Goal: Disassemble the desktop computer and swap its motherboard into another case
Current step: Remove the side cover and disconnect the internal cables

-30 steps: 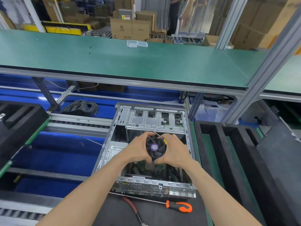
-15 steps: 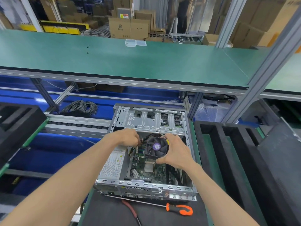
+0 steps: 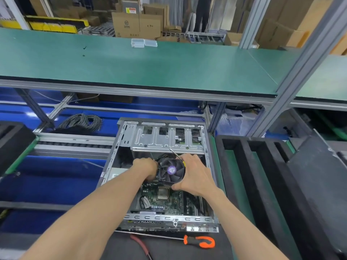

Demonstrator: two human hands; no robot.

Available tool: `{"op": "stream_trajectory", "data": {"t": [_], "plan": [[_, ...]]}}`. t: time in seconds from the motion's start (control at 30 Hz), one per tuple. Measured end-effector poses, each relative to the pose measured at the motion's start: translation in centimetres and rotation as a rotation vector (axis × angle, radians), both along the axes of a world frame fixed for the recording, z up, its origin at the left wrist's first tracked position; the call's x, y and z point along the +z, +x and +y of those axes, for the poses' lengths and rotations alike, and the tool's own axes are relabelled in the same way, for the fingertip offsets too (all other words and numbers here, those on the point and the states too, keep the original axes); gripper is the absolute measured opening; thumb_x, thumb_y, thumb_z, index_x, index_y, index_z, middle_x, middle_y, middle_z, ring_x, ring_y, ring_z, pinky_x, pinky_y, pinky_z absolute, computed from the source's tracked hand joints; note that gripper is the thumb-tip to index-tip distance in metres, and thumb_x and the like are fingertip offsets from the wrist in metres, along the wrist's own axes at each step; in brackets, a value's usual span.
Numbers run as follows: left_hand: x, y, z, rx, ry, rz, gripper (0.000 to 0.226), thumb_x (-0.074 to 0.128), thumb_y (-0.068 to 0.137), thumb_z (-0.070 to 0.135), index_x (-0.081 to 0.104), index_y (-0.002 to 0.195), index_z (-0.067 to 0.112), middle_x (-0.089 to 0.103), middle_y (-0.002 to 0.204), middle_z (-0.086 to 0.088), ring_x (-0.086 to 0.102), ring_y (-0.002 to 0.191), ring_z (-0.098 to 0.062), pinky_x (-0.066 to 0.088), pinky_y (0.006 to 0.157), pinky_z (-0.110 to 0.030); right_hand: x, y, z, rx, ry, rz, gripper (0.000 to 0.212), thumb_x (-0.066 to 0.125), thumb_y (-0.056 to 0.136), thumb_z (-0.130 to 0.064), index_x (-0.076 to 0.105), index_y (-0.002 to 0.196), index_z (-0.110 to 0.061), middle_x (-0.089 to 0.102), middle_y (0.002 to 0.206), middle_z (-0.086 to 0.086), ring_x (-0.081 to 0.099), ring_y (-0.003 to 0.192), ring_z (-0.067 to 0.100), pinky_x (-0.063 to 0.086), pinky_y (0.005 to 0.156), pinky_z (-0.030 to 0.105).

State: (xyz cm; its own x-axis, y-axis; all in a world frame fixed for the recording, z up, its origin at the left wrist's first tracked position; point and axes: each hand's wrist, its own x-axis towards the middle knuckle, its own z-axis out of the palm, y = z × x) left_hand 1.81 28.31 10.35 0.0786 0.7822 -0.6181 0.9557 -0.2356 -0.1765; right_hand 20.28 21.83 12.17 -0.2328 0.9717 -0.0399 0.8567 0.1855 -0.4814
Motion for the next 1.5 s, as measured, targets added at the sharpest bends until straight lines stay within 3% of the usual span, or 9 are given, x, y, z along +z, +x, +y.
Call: {"op": "stream_trajectory", "data": {"t": [0.13,0.3,0.5,0.6,0.93,1.13,1.33,1.5], "plan": [[-1.5,0.7,0.1,0.006,0.086,0.058,0.065,0.071,0.086,0.017,0.044,0.145,0.02,0.05,0.141,-0.006,0.05,0.13,-0.028,0.045,0.094,-0.041,-0.4,0.2,0.1,0.021,0.009,-0.018,0.08,0.08,0.053,-0.055,0.045,0.121,-0.03,0.045,0.107,-0.017,0.038,0.101,0.01,0.047,0.072,0.037],[-2.0,0.7,0.2,0.102,0.106,0.065,0.059,0.062,0.091,0.015,0.042,0.147,0.021,0.048,0.143,-0.006,0.048,0.132,-0.029,0.041,0.097,-0.042,-0.7,0.2,0.1,0.03,0.021,-0.025,0.079,0.078,0.053,-0.055,0.046,0.12,-0.029,0.045,0.105,-0.018,0.037,0.099,0.009,0.047,0.07,0.036],[-2.1,-0.3,0.4,0.186,-0.014,0.079,0.074,0.066,0.084,0.007,0.037,0.15,0.021,0.046,0.147,-0.007,0.047,0.134,-0.033,0.04,0.107,-0.051,-0.8,0.1,0.3,0.04,0.022,-0.032,0.081,0.078,0.052,-0.056,0.046,0.121,-0.029,0.048,0.106,-0.017,0.038,0.099,0.01,0.048,0.071,0.037],[-2.0,-0.2,0.7,0.198,-0.061,0.089,0.069,0.06,0.088,0.005,0.036,0.151,0.02,0.044,0.149,-0.008,0.044,0.136,-0.034,0.036,0.11,-0.052,-0.9,0.2,0.3,0.041,0.025,-0.031,0.079,0.077,0.051,-0.057,0.046,0.119,-0.03,0.047,0.105,-0.017,0.037,0.097,0.009,0.048,0.07,0.036],[-2.6,-0.2,1.3,0.064,-0.193,0.194,0.051,0.049,0.095,0.011,0.04,0.146,0.008,0.04,0.149,-0.012,0.047,0.133,-0.033,0.043,0.107,-0.046,-1.2,0.3,0.2,0.068,0.04,-0.043,0.082,0.077,0.052,-0.058,0.044,0.122,-0.03,0.047,0.106,-0.019,0.036,0.095,0.008,0.047,0.067,0.034],[-3.5,-0.4,1.9,-0.041,-0.254,0.216,0.04,0.046,0.096,0.006,0.05,0.136,-0.001,0.048,0.14,-0.016,0.056,0.125,-0.031,0.049,0.103,-0.041,-1.1,0.3,0.1,0.084,0.045,-0.063,0.08,0.077,0.052,-0.057,0.044,0.121,-0.03,0.046,0.105,-0.018,0.037,0.095,0.009,0.047,0.065,0.035],[-4.5,-0.8,2.6,-0.16,-0.32,0.235,0.031,0.048,0.097,0.004,0.059,0.12,-0.012,0.06,0.123,-0.023,0.058,0.124,-0.036,0.049,0.103,-0.046,-1.2,0.4,0.1,0.096,0.049,-0.06,0.08,0.076,0.052,-0.056,0.043,0.12,-0.03,0.045,0.105,-0.018,0.035,0.094,0.009,0.044,0.061,0.033],[-4.7,-0.8,2.7,-0.193,-0.341,0.219,0.033,0.047,0.101,0.007,0.058,0.127,-0.01,0.056,0.135,-0.021,0.058,0.123,-0.035,0.048,0.104,-0.045,-1.1,0.5,0.1,0.085,0.04,-0.044,0.081,0.077,0.052,-0.056,0.044,0.122,-0.029,0.047,0.107,-0.017,0.036,0.095,0.01,0.046,0.063,0.033]]}}
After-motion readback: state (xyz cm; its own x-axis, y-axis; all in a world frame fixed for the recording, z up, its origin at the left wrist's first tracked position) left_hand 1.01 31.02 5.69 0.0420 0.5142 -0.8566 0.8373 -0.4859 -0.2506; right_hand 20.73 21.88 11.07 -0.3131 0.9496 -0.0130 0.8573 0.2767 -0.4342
